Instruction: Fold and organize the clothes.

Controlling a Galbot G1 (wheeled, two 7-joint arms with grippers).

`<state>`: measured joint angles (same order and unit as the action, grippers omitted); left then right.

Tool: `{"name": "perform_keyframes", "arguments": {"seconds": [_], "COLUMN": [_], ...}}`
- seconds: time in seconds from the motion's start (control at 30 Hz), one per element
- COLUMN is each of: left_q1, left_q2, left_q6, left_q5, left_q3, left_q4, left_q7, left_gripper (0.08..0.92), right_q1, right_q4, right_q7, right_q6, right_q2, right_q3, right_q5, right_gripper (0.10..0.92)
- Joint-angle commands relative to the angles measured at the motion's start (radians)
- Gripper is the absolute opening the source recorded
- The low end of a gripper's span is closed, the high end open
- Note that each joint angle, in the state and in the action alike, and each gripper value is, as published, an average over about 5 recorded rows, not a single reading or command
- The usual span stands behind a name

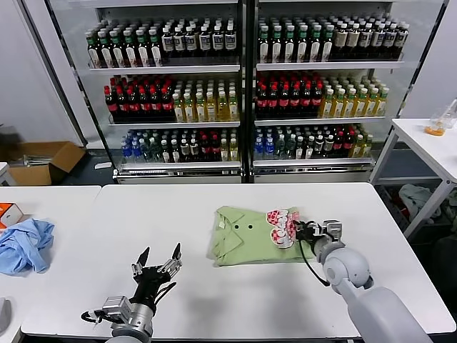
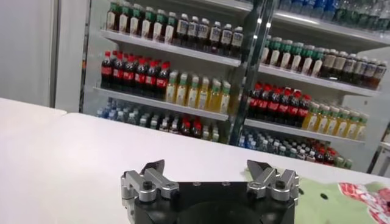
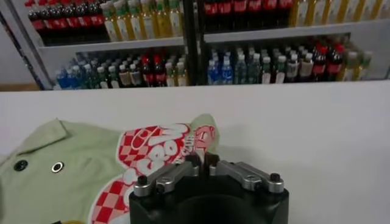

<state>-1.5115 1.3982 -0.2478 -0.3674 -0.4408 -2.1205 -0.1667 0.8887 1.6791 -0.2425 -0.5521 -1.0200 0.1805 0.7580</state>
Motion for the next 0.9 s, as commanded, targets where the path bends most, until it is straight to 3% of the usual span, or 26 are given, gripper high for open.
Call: {"name": "perform_keyframes", "arguments": {"seconds": [0.03, 0.2, 0.4, 0.67, 0.77, 0.9], "left_q1": [-0.014, -0.035, -0.06, -0.092, -0.096, -0.103], "left_q2": [0.002, 0.0, 0.003, 0.002, -0.001, -0.004], "left_q6": [0.007, 0.008, 0.01, 0.004, 0.005, 0.008], "left_q5": [0.047, 0.069, 0.105, 0.139, 0.139, 0.142], "left_q3": [0.002, 0.002, 0.004, 0.008, 0.005, 0.006], "left_q4": [-0.012, -0.032, -0.059, -0.082, -0.091, -0.105], "left_q7": [0.004, 0.008, 0.017, 0.036, 0.038, 0.041], "left_gripper": [0.823, 0.823, 0.823, 0.823, 0.823, 0.823], "right_q1": [0.211, 0.375, 0.567, 0.686, 0.703, 0.721], "right_q4": [0.122, 0.267, 0.425, 0.477, 0.487, 0.501], "right_q7": [0.078, 0.025, 0.046, 0.084, 0.084, 0.068], "right_q6": [0.295, 0.474, 0.488, 0.546, 0.554, 0.566], "right_q2": [0.054, 0.054, 0.043, 0.02, 0.006, -0.011], "right_q3": [0.097, 0.168, 0.288, 0.353, 0.352, 0.36], "right_q5": [-0.346, -0.436, -0.398, -0.417, -0.428, -0.431], "right_gripper": [0.186, 0.332, 0.506, 0.738, 0.8, 0.821]}}
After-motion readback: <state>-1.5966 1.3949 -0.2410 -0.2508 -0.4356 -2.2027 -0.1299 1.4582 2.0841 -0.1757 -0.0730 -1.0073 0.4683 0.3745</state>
